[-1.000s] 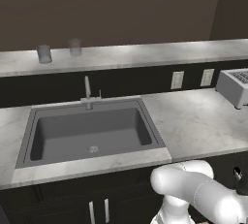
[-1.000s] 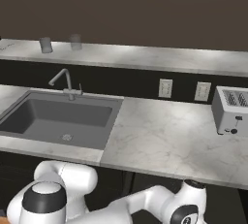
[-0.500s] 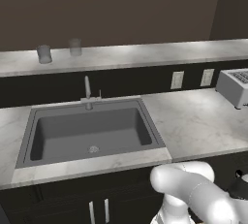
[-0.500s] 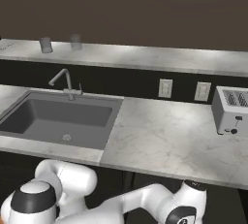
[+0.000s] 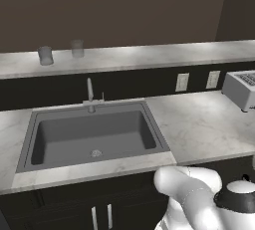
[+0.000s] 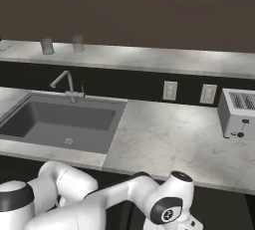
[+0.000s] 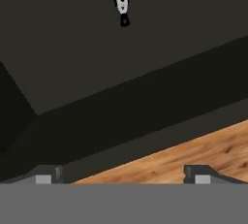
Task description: Take the tongs from the drawer on the right and place them on the dining counter next to the tray containing the kebab skewer.
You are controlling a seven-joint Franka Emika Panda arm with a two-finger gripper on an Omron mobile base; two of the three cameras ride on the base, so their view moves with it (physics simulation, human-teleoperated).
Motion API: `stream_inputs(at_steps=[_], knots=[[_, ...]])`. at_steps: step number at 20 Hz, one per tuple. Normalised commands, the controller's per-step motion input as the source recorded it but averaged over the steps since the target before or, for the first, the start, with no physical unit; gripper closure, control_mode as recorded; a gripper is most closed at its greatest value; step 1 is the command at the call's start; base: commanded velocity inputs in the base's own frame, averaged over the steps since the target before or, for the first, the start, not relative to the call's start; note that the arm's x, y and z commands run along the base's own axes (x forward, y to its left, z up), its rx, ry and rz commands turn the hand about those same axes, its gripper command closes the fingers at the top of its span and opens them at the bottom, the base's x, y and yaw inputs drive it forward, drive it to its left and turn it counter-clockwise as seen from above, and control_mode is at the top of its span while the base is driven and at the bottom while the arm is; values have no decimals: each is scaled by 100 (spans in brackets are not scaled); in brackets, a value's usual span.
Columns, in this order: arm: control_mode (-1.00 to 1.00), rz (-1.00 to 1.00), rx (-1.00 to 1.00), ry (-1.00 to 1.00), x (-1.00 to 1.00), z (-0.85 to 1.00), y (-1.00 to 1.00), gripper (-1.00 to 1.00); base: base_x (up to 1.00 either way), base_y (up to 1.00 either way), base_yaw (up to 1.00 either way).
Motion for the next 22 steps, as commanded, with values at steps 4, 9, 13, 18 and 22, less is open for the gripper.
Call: stream_inputs(at_steps=[4, 9, 13, 18, 22], knots=[[-100, 12, 0, -28, 30, 5, 28, -100, 0, 0, 0], [-100, 8, 3, -20, 38, 7, 14, -100, 0, 0, 0], [-100, 10, 0, -8, 50, 8, 23, -100, 0, 0, 0], [-100, 11, 0, -1, 47, 4, 5, -100, 0, 0, 0], [-100, 9, 0, 0, 42, -8, 0, -100, 0, 0, 0]])
